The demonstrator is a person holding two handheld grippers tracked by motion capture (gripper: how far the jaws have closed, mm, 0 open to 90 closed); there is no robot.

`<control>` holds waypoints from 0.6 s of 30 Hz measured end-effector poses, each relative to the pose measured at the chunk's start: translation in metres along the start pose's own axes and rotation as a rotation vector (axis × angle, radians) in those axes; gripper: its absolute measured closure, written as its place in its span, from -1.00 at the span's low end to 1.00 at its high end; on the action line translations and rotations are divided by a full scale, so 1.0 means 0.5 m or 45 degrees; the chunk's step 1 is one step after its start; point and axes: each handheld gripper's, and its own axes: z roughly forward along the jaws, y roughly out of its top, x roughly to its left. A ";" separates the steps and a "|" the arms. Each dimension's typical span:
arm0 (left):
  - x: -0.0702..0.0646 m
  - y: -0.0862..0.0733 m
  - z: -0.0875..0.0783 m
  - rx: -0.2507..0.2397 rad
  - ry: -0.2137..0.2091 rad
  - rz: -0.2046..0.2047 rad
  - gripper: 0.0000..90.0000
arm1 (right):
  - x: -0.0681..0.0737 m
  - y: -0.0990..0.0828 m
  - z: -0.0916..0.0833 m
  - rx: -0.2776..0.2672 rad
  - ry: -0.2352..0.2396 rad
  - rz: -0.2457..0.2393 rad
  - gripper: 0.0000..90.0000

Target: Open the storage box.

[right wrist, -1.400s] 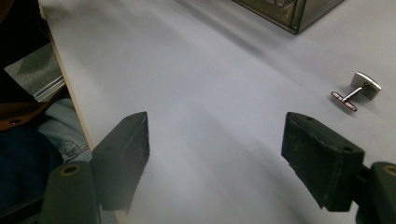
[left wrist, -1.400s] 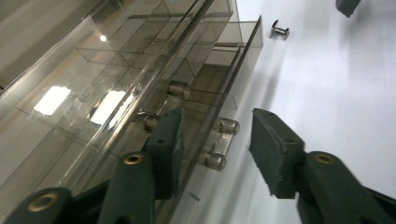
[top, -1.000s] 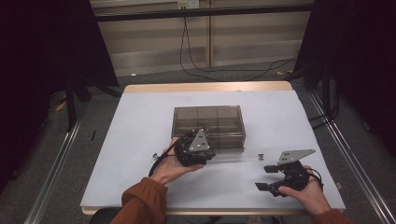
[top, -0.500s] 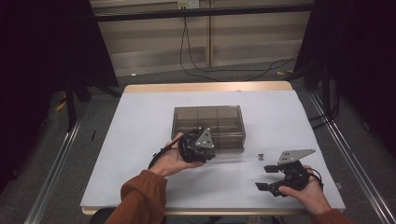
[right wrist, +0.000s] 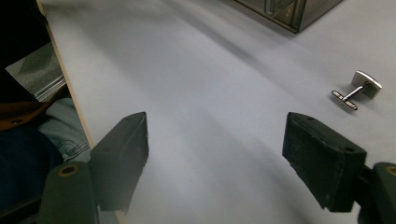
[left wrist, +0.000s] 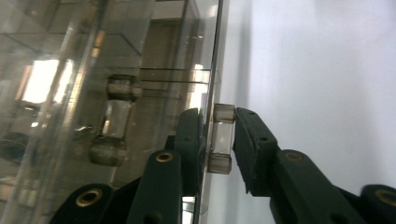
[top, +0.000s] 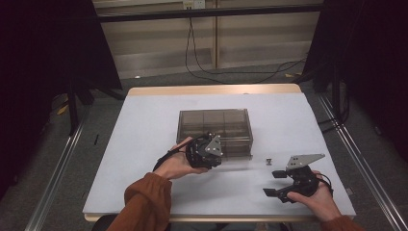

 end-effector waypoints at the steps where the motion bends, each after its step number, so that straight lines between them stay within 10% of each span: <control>1: -0.001 0.000 -0.001 0.002 -0.001 0.004 0.62 | 0.001 0.000 0.000 0.000 0.001 0.000 -0.50; 18: -0.031 -0.004 -0.005 -0.022 -0.076 0.024 0.69 | 0.000 0.000 0.000 -0.001 0.000 0.000 -0.50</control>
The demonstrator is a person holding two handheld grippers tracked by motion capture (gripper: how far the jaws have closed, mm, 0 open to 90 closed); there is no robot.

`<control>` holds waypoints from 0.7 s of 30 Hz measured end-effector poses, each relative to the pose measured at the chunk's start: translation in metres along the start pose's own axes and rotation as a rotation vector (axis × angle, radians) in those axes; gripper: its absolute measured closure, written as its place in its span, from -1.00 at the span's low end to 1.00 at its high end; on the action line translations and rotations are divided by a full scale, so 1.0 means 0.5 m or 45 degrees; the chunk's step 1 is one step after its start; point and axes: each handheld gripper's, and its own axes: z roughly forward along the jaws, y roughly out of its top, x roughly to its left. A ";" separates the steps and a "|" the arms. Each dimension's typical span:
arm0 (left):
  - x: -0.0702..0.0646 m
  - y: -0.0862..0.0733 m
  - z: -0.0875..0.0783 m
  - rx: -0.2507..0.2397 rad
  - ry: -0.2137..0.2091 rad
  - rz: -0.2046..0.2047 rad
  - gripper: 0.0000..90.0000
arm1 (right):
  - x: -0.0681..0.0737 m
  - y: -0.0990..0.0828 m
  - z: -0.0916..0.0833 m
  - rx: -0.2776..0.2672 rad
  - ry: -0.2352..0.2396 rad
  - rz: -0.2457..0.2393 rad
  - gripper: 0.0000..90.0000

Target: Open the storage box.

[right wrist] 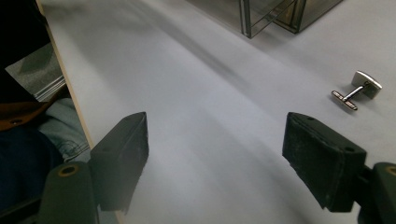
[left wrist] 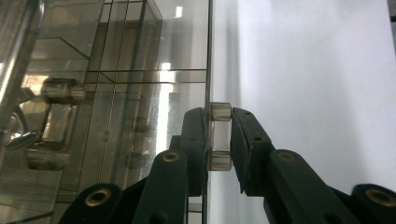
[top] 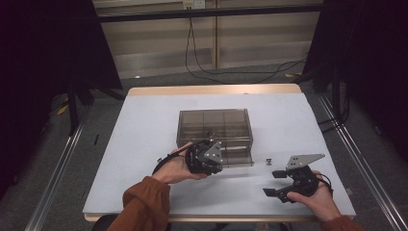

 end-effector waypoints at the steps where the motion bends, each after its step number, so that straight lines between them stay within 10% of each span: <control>1: -0.001 -0.001 -0.001 0.000 -0.012 0.003 0.69 | 0.000 0.000 0.000 0.000 0.001 0.000 -0.50; 21: -0.034 0.000 -0.003 0.038 -0.022 0.071 0.71 | 0.001 0.001 0.000 0.002 0.002 0.002 -0.50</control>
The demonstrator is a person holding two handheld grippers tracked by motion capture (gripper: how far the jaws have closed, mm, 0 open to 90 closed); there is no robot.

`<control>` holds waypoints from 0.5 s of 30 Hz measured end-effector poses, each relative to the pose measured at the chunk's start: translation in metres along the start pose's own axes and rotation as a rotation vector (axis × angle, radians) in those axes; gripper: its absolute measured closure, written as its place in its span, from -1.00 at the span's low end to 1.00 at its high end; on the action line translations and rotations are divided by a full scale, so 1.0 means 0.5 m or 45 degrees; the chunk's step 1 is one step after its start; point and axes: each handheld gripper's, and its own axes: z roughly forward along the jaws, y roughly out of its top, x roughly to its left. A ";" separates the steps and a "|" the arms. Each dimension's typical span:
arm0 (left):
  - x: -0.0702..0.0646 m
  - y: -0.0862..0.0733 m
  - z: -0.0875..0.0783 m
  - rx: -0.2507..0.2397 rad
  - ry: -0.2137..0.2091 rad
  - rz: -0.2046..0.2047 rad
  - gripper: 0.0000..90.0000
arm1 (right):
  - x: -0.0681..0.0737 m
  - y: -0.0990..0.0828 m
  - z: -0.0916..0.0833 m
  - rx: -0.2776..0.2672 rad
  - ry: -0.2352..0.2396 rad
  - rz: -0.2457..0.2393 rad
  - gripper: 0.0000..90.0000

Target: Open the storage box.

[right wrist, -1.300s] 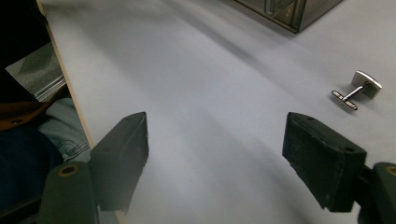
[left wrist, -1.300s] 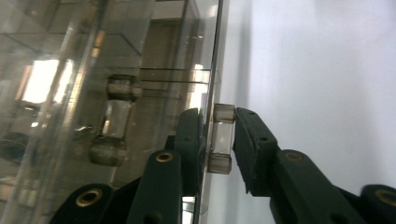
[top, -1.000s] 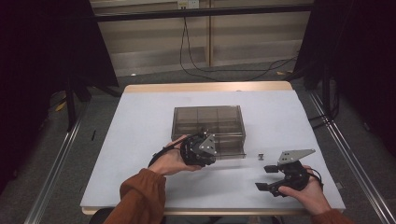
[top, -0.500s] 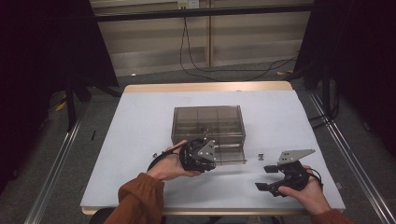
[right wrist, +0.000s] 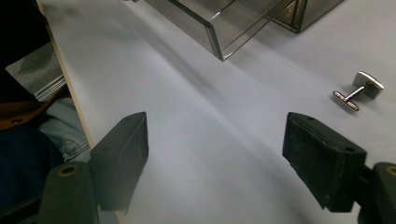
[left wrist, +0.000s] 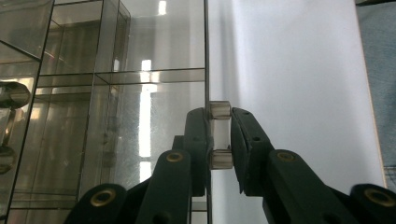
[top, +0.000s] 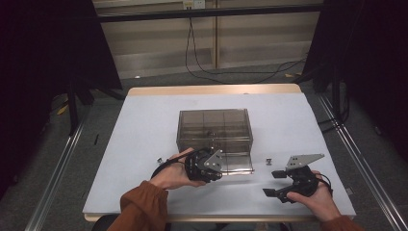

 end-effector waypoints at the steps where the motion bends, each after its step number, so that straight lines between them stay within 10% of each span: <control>1: 0.000 -0.001 0.000 -0.004 0.001 -0.008 0.71 | -0.001 0.000 -0.001 -0.001 -0.001 0.000 -0.50; 15: -0.001 -0.066 -0.043 -0.273 0.090 -0.308 0.07 | -0.004 0.000 -0.004 -0.016 -0.018 0.012 -0.48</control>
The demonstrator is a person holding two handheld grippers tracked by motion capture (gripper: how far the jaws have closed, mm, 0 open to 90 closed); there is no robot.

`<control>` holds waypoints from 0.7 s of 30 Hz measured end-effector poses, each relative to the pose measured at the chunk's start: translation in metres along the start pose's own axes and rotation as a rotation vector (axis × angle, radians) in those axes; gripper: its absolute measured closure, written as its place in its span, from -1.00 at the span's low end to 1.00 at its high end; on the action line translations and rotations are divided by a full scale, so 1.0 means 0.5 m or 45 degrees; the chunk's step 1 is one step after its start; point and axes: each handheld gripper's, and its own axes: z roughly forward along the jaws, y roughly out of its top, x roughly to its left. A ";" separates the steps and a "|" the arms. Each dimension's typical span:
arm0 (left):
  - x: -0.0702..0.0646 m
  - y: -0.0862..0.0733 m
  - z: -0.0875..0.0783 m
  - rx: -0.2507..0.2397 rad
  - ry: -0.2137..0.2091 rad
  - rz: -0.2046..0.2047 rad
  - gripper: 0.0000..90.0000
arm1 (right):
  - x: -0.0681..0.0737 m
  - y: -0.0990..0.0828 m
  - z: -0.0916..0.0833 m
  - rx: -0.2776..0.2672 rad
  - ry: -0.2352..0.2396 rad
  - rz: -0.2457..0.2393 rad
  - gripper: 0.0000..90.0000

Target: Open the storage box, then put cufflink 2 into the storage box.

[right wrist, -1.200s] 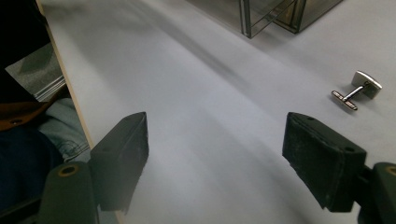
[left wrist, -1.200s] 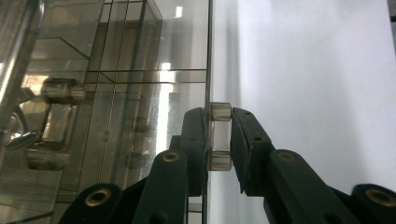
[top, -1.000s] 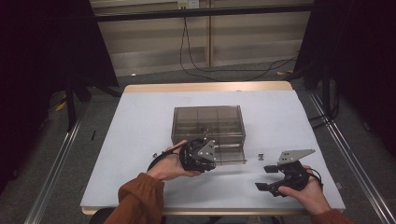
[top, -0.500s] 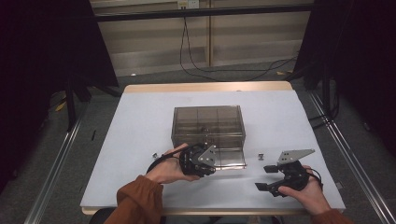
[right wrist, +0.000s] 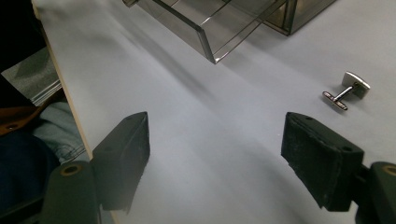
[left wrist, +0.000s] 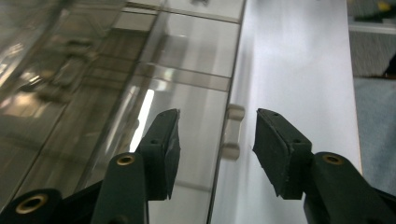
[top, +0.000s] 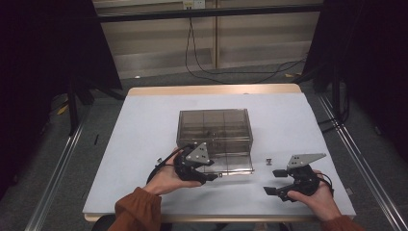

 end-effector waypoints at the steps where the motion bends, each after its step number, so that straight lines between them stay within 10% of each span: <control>1: 0.000 -0.005 -0.007 -0.008 0.019 -0.018 0.03 | 0.000 0.000 -0.001 0.002 -0.002 0.007 -0.47; 21: -0.019 -0.151 -0.135 -0.108 0.303 -0.328 -0.55 | -0.029 0.015 -0.007 0.007 -0.062 0.054 -0.28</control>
